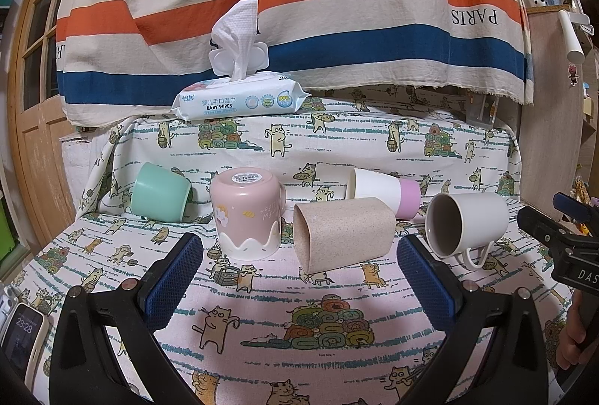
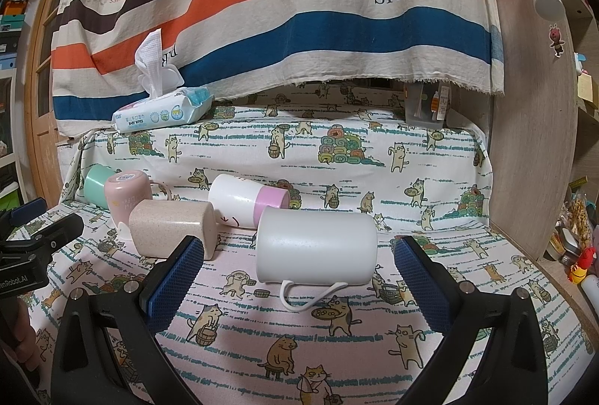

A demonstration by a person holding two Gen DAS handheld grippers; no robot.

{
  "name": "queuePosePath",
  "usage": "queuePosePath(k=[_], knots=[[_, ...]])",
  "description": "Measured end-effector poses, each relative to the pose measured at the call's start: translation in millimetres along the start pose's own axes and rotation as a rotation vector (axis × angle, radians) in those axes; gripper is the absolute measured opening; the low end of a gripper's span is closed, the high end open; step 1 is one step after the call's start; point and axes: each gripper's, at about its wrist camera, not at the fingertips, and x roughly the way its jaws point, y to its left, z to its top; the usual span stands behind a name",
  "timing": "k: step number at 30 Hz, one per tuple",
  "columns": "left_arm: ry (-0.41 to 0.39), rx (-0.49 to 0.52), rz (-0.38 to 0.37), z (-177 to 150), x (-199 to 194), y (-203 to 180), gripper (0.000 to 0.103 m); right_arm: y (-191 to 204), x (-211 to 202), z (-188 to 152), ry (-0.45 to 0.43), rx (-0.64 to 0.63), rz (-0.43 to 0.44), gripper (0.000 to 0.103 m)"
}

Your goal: Flip cup upside down

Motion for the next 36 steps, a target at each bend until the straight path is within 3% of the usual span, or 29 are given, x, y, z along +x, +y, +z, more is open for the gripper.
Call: queuePosePath(k=[30,36], knots=[[-0.017,0.001,0.013,1.4,-2.6,2.4,0.103,0.6,1.2,-0.8,0.003,0.000,0.001,0.103],[-0.029,-0.032,-0.042,0.4,-8.5,9.2,0.103,-0.2,1.1,-0.9,0.005,0.008,-0.013,0.103]])
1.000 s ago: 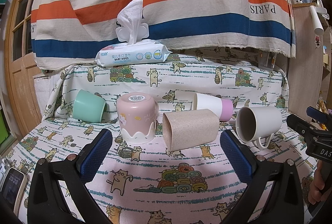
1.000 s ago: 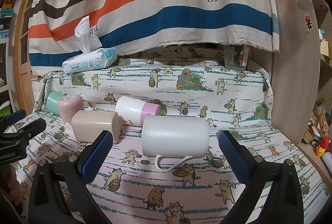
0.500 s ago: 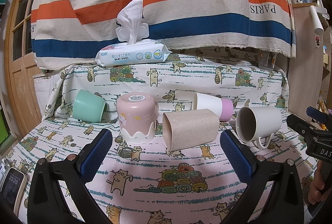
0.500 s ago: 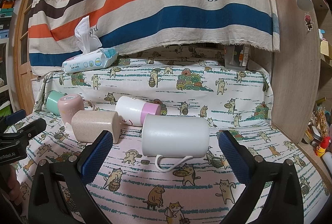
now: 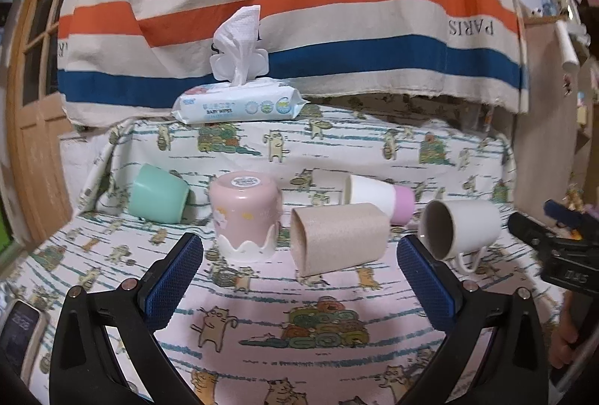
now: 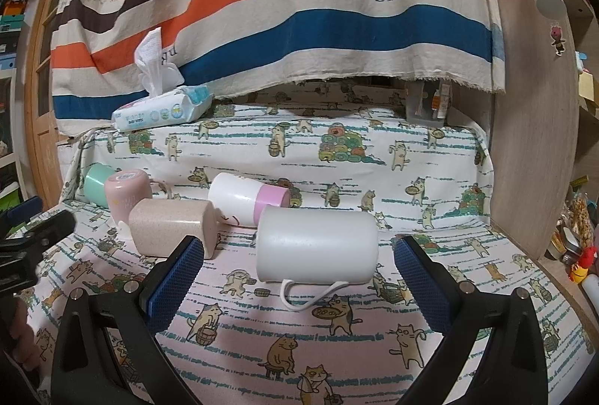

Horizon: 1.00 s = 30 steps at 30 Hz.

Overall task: Flip cup upside down
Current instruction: 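Reach the left tool to the beige cup lying on its side and grasp it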

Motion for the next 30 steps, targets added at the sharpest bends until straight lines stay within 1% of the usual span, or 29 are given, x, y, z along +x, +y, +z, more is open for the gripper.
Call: queuePosePath(k=[2,3,4,6,10,12,13,14,15,17,19,22,24,26,30], knots=[[-0.019,-0.005,-0.023,1,-5,3,0.103,-2,1,-3,0.001,0.010,0.004,0.103],[-0.021,-0.004,-0.018,3,-7,3,0.103,-4,2,-3,0.005,0.014,0.007,0.103],[-0.016,-0.002,-0.005,6,-9,5,0.103,-5,3,-3,0.015,0.022,-0.003,0.103],[0.004,-0.004,-0.006,15,-8,8,0.103,-6,2,-1,0.030,0.020,-0.023,0.103],[0.087,0.016,-0.044,36,3,15,0.103,-4,-1,7,0.058,-0.023,-0.058,0.103],[0.158,0.034,-0.037,44,18,15,0.103,-4,-5,13,0.052,-0.023,-0.088,0.103],[0.190,0.043,-0.046,48,26,14,0.103,-4,-8,17,0.042,-0.018,-0.094,0.103],[0.215,0.058,-0.078,51,34,12,0.103,-6,-11,22,0.036,-0.010,-0.087,0.103],[0.239,0.081,-0.114,53,43,9,0.103,-7,-11,25,0.037,-0.005,-0.074,0.103],[0.301,0.142,-0.152,55,63,0,0.103,-10,-11,34,0.052,0.001,-0.038,0.103],[0.366,0.202,-0.203,55,83,-9,0.103,-11,-8,41,0.065,-0.010,-0.036,0.103],[0.437,0.253,-0.238,55,110,-21,0.103,-10,5,48,0.100,-0.046,-0.044,0.103],[0.468,0.283,-0.253,57,123,-29,0.103,-13,12,51,0.100,-0.040,-0.063,0.103],[0.507,0.343,-0.283,57,135,-40,0.103,-16,20,52,0.109,-0.024,-0.072,0.103],[0.582,0.472,-0.333,49,155,-59,0.103,-23,36,50,0.142,0.010,-0.046,0.103]])
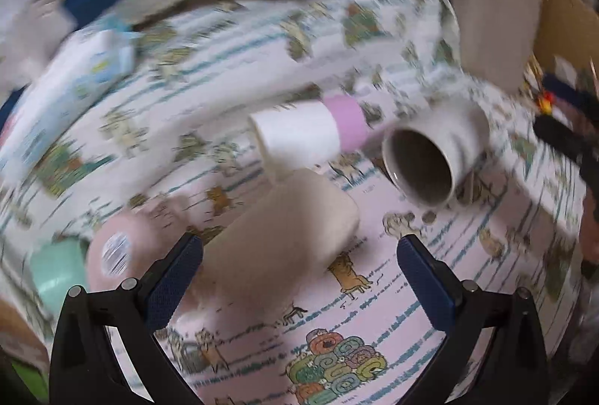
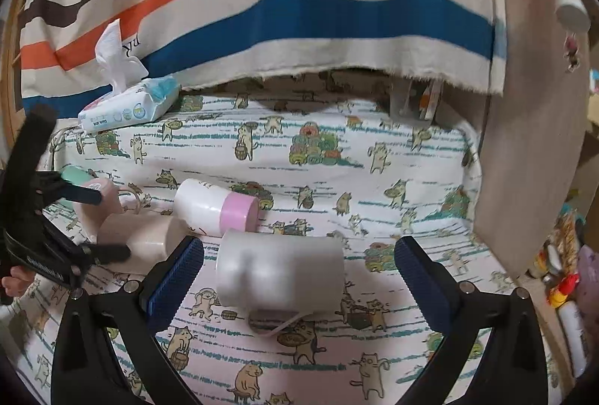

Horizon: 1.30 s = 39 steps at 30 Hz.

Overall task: Flip cup upside down
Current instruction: 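Reach the left tool to the beige cup lying on its side and grasp it, then lift the beige cup off the table with the left tool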

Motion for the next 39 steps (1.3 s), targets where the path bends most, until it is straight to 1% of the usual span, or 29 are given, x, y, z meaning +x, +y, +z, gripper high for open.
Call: queuePosePath(k=[2,4,6,8,12,15,16,18,19,20,21,23,27,29,31,36,37,39], knots=[[0.038,0.037,0.008,5,14,-1,0.103,-1,5,-2,-0.002,0.003,0.005,0.103],[0.081,0.048,0.010,9,28,1,0.103,-1,7,-4,-0.009,0.001,0.012,0.103],[0.119,0.043,-0.005,12,40,4,0.102,0,9,-6,-0.015,0.000,0.018,0.103],[0.130,0.038,-0.001,15,48,7,0.101,-1,11,-7,-0.020,0.001,0.025,0.103],[0.148,0.020,-0.042,19,56,9,0.095,-2,15,-9,-0.008,0.007,0.022,0.103],[0.167,0.050,-0.022,19,61,3,0.095,-2,18,-10,-0.001,0.006,0.019,0.103],[0.177,0.057,-0.009,19,63,1,0.094,-1,18,-10,0.001,0.002,0.016,0.103],[0.195,0.045,0.002,19,67,0,0.084,1,19,-12,0.004,-0.014,0.008,0.103],[0.198,0.031,-0.003,19,66,1,0.075,3,19,-13,0.002,-0.026,0.000,0.103],[0.198,0.014,-0.018,20,63,2,0.068,5,19,-13,-0.001,-0.034,-0.006,0.103],[0.196,-0.003,-0.036,22,62,3,0.067,6,19,-14,-0.004,-0.040,-0.012,0.103],[0.197,-0.041,-0.071,22,56,3,0.067,6,19,-15,-0.004,-0.045,-0.022,0.103],[0.156,-0.050,-0.068,19,36,-9,0.067,3,22,-15,0.008,-0.031,-0.030,0.103],[0.126,-0.085,-0.072,17,23,-14,0.067,0,22,-15,0.010,-0.017,-0.037,0.103],[0.116,-0.151,-0.073,15,12,-16,0.067,-3,23,-15,0.009,-0.006,-0.045,0.103],[0.144,-0.324,-0.048,5,4,-24,0.067,-8,24,-15,0.015,0.014,-0.052,0.103],[0.148,-0.348,-0.035,2,3,-26,0.067,-7,23,-15,0.014,0.013,-0.053,0.103],[0.131,-0.384,-0.003,-4,1,-32,0.067,-8,22,-15,0.007,0.011,-0.052,0.103]])
